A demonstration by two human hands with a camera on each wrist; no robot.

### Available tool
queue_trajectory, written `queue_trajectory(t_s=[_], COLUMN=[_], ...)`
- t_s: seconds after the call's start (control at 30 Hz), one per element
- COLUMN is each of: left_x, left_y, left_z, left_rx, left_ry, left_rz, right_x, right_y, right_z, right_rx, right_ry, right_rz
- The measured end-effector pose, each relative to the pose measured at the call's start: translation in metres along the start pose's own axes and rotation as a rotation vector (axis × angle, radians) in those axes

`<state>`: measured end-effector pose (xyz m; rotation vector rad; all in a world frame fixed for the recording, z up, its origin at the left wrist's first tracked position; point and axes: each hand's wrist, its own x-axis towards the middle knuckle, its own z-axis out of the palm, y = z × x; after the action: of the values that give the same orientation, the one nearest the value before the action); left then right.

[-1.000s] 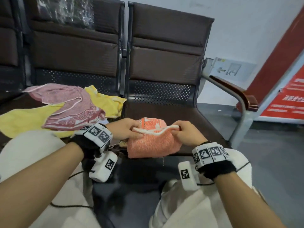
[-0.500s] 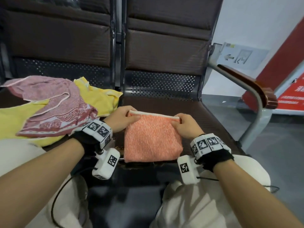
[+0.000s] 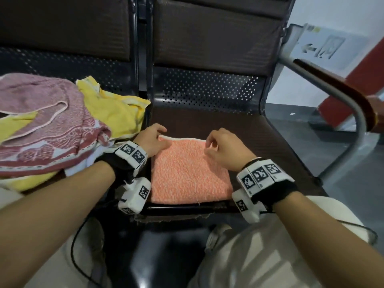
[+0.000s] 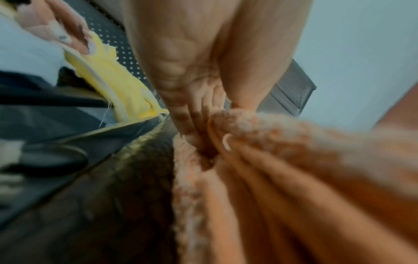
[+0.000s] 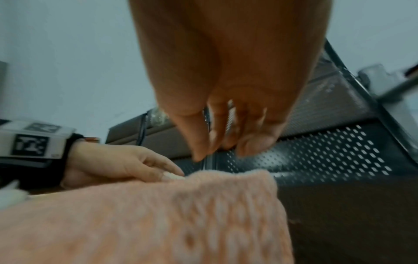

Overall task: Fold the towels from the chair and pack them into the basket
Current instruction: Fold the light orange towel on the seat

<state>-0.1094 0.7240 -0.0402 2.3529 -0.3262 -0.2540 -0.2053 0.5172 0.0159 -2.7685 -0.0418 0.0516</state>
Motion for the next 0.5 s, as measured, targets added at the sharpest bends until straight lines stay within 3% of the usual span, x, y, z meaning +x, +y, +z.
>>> queue_trajectory(t_s=[0.17, 0.27, 0.37, 0.5], left_x=[-0.041, -0.076, -0.094, -0.103], left_y=[0.02, 0.025, 0.021, 0.017], left_z=[-0.006, 0.0, 0.004, 0.002], left_rx=[0.143, 0.146, 0.397, 0.642], left_ry=[0.087, -0.137, -0.302, -0.286], left_rz=[0.234, 0.376, 0.404, 0.469], right_x=[-0.035, -0.045, -0.045, -0.048], right_y=[-0.006, -0.006, -0.007, -0.002], right_z=[0.001, 0.016, 0.015, 0.01], right_rx=[-0.199, -0.321, -0.318, -0.251], right_ry=[-0.479, -0.388, -0.266, -0.202], right_rz=[-0.181, -0.227, -0.256, -0.224])
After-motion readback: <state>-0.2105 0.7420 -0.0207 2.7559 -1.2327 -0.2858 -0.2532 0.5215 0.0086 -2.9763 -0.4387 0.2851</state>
